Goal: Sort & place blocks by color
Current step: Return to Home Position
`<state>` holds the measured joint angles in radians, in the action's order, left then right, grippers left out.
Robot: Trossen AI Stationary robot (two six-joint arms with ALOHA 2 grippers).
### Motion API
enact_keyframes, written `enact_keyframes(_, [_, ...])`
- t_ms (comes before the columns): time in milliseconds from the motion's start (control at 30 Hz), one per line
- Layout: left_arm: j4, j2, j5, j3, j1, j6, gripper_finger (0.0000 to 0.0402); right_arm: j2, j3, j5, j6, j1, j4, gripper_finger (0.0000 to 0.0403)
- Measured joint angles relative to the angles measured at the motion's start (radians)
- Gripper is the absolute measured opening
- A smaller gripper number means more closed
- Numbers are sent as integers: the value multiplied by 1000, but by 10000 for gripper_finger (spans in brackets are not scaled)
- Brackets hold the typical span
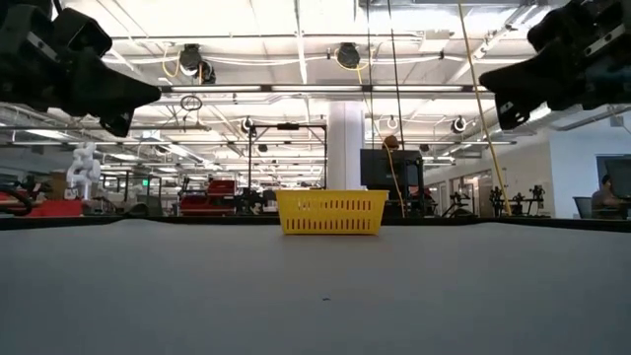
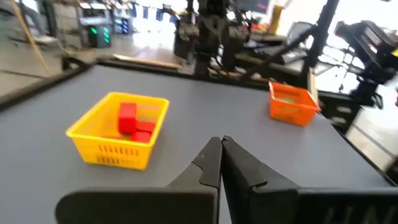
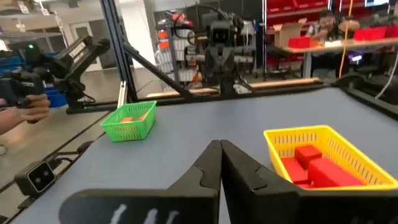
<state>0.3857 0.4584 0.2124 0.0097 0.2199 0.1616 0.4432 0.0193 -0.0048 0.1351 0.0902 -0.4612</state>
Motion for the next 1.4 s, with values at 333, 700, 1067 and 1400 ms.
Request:
enact_keyframes(333, [-158, -81, -26, 0, 0, 50, 10, -129, -2, 2, 1, 0, 194, 0])
enact_keyframes(700, [-243, -169, -25, 1, 0, 19, 10, -238, -3, 2, -13, 1, 290, 0])
enact_keyframes(1067, [-301, -241, -24, 1, 0, -2, 9, -327, -4, 3, -14, 1, 383, 0])
enact_keyframes(1400, [-346, -276, -24, 2, 0, 0, 4, -385, -4, 1, -5, 1, 437, 0])
